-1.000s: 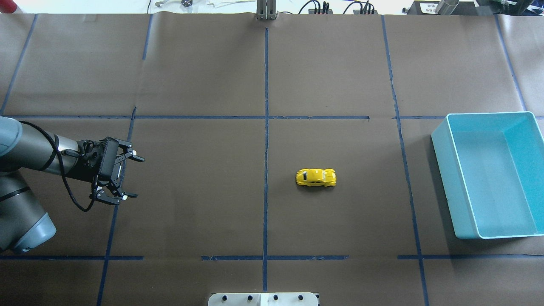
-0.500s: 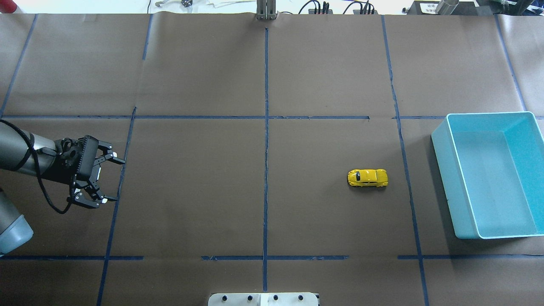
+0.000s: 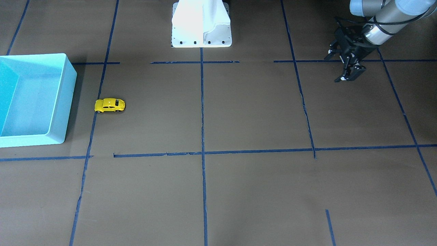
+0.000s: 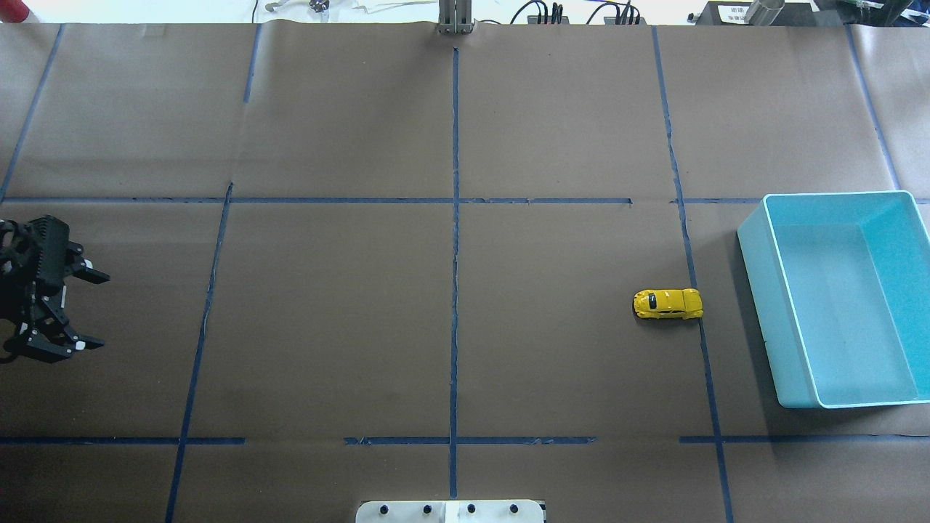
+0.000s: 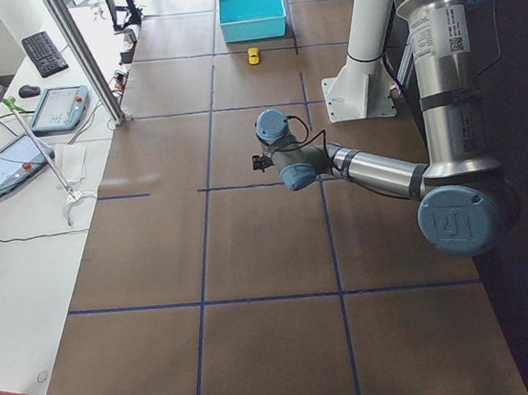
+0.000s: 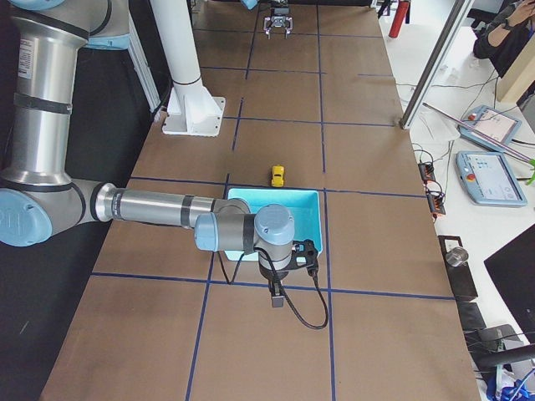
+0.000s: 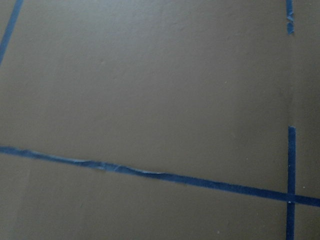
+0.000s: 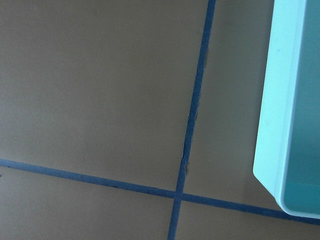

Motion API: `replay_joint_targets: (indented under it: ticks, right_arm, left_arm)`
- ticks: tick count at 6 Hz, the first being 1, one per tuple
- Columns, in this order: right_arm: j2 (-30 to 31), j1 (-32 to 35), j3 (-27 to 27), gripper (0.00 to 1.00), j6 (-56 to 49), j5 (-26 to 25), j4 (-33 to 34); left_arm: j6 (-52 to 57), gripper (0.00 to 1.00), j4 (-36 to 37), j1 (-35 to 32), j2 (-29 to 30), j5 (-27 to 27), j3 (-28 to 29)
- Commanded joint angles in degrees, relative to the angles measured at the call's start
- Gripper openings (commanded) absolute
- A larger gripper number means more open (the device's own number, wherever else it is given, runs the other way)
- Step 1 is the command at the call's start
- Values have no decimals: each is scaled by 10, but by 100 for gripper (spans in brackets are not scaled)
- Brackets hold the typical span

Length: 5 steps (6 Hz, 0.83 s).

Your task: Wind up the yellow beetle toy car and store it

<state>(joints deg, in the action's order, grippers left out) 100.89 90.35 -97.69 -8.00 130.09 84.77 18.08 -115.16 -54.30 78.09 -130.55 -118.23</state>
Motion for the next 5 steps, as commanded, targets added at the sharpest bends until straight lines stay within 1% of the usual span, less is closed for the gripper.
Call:
replay_joint_targets:
  ticks: [1,2,3,4,5]
  right_arm:
    - [-4,0,-4,100,-5,-4,-1]
    - [-3,0,-3,100,-5,-5,-1]
    - [-3,1,-8,100,-4,-2,0]
    - [2,0,-16,100,-3,15,6]
    - [1,0,-29,100,-1,82,6]
  left_arm:
    - [-2,100,226,-143,-41,4,-53]
    - [-1,100,292,-204,-43,1,-41]
    - [-2,100,331,-286,-40,-1,11]
    - [-2,100,333,-371,-46,-14,48]
    - [-7,100,335,-378,-48,-15,56]
